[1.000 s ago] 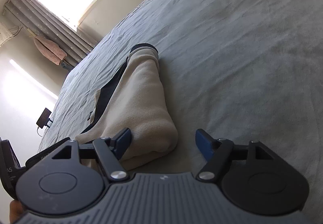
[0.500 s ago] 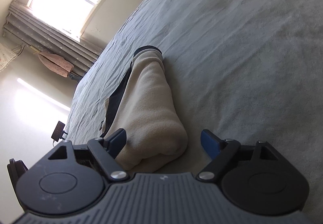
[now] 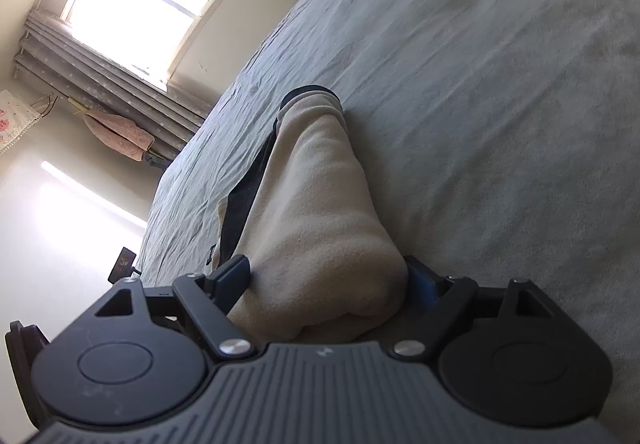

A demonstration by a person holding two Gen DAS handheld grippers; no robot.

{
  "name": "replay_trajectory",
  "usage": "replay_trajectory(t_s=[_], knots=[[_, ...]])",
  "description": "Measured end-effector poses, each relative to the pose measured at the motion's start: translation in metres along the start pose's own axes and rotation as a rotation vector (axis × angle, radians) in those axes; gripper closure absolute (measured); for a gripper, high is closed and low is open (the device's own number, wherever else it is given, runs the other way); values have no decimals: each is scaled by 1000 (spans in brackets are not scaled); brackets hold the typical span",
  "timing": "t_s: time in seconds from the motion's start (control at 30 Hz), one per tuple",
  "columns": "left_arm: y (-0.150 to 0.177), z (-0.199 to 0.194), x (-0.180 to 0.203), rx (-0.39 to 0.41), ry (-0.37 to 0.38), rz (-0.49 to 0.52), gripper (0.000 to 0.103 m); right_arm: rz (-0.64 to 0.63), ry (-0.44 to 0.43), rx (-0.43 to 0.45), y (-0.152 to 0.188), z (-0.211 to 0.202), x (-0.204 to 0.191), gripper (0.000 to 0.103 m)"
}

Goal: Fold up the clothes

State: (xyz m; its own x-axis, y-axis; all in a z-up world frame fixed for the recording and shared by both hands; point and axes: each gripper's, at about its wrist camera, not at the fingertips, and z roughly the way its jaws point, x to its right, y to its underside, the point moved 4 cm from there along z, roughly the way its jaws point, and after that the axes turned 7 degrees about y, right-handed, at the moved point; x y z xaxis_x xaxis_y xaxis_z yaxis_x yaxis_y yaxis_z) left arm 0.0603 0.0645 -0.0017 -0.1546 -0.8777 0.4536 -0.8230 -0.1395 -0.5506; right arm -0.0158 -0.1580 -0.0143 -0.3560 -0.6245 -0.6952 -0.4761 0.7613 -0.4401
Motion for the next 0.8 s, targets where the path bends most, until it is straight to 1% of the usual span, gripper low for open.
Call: replay_trajectory(t_s=[0.07, 0.1, 0.17, 0.27, 0.33, 0.43, 0.53, 0.63, 0.67, 0.7, 0.73, 0.8], knots=[[0, 0, -1, -1, 4, -7, 12, 38, -10, 4, -1, -2, 5, 24], [-1, 0, -1, -1, 6, -12, 12, 44, -6, 6, -1, -3, 6, 25], [-1, -1, -1, 0, 5, -9, 12, 46, 5, 11, -2, -4, 8, 32], [0, -1, 1, 2, -1, 3, 12, -20, 43, 17, -1, -5, 2, 39], [1, -1, 2, 3, -5, 9, 12, -67, 70, 22, -1, -6, -3, 41], [-1, -2, -1, -2, 10, -9, 12, -138, 111, 29, 0, -8, -10, 42], [-2, -4, -6, -6, 25, -50, 13, -194, 146, 34, 0, -7, -18, 45], [-2, -9, -9, 9, 35, -102, 18, -289, 174, 56, 3, -9, -31, 49], [-2, -11, -9, 16, 41, -120, 25, -337, 183, 66, 3, -10, -37, 50], [0, -13, -7, 18, 60, -130, 33, -384, 192, 76, 4, -10, -44, 50], [1, -15, -4, 20, 76, -137, 36, -414, 197, 84, 2, -12, -49, 51], [5, -19, 5, 21, 80, -120, 37, -455, 205, 97, -3, -16, -55, 52]])
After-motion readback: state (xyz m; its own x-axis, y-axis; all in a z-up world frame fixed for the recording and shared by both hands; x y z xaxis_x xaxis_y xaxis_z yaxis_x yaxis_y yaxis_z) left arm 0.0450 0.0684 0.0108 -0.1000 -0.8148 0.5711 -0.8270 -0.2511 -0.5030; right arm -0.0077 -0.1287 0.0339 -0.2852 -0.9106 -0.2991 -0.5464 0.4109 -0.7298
